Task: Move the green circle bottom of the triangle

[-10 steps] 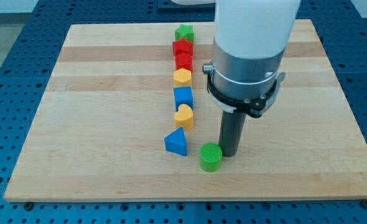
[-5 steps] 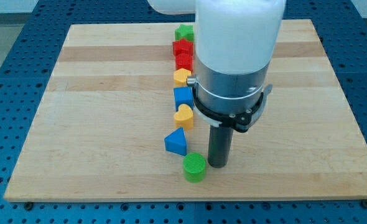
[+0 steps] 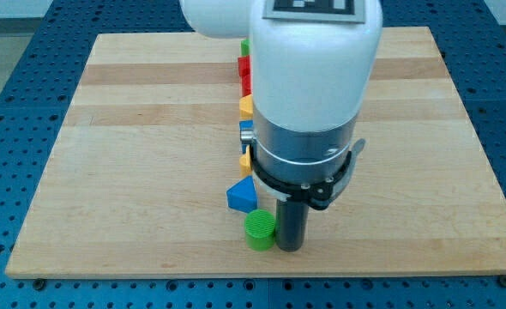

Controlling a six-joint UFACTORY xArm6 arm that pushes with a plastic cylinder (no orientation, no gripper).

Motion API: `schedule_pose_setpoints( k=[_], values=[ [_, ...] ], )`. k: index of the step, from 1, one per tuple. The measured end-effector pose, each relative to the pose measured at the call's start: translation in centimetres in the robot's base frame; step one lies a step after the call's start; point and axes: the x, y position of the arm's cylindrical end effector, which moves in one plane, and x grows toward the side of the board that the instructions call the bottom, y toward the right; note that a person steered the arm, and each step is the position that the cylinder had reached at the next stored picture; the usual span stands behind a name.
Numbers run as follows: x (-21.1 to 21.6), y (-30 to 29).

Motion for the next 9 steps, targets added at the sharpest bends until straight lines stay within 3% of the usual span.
schedule_pose_setpoints(
  k=[4,8,9],
  values=[
    [0.0,-2.2],
    [-0.2,12.9],
    [-0.2,13.0]
  ],
)
